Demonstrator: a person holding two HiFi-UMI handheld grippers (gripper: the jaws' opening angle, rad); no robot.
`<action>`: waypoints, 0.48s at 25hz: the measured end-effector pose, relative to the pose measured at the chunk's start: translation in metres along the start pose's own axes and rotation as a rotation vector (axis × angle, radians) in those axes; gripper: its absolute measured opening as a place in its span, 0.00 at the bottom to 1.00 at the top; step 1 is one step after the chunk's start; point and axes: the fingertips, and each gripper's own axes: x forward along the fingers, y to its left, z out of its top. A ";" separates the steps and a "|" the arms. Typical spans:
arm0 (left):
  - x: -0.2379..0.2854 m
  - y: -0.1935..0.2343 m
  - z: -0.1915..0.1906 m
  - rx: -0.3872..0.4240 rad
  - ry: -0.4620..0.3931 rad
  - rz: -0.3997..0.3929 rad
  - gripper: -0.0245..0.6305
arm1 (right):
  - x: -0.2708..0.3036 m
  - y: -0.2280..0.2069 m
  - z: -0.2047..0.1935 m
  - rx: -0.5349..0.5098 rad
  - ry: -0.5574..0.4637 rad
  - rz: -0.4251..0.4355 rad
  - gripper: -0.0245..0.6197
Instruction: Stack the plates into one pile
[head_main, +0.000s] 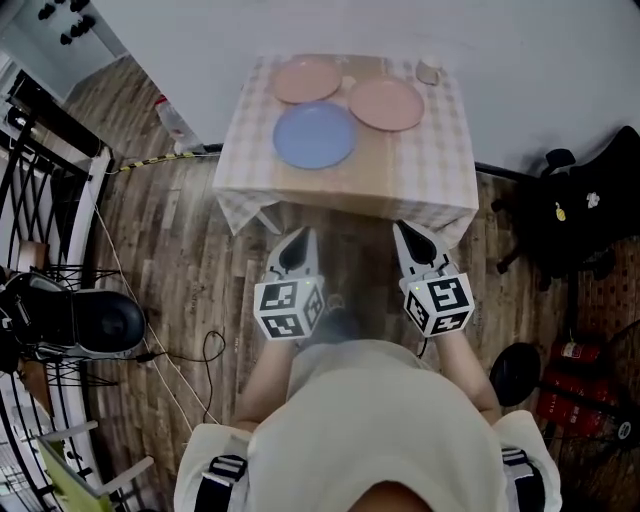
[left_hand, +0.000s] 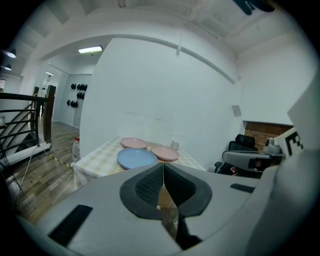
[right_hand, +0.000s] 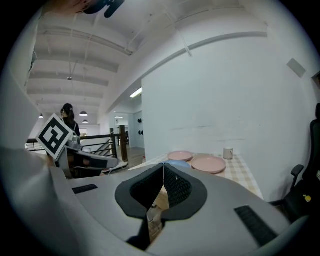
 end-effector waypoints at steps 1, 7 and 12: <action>0.007 0.004 0.004 0.003 0.000 -0.003 0.04 | 0.008 0.000 0.000 -0.005 0.012 0.002 0.04; 0.043 0.028 0.025 0.020 0.005 -0.018 0.04 | 0.052 -0.005 0.004 -0.005 0.038 0.007 0.04; 0.072 0.052 0.035 0.024 0.018 -0.023 0.04 | 0.088 -0.010 0.010 -0.003 0.029 0.005 0.04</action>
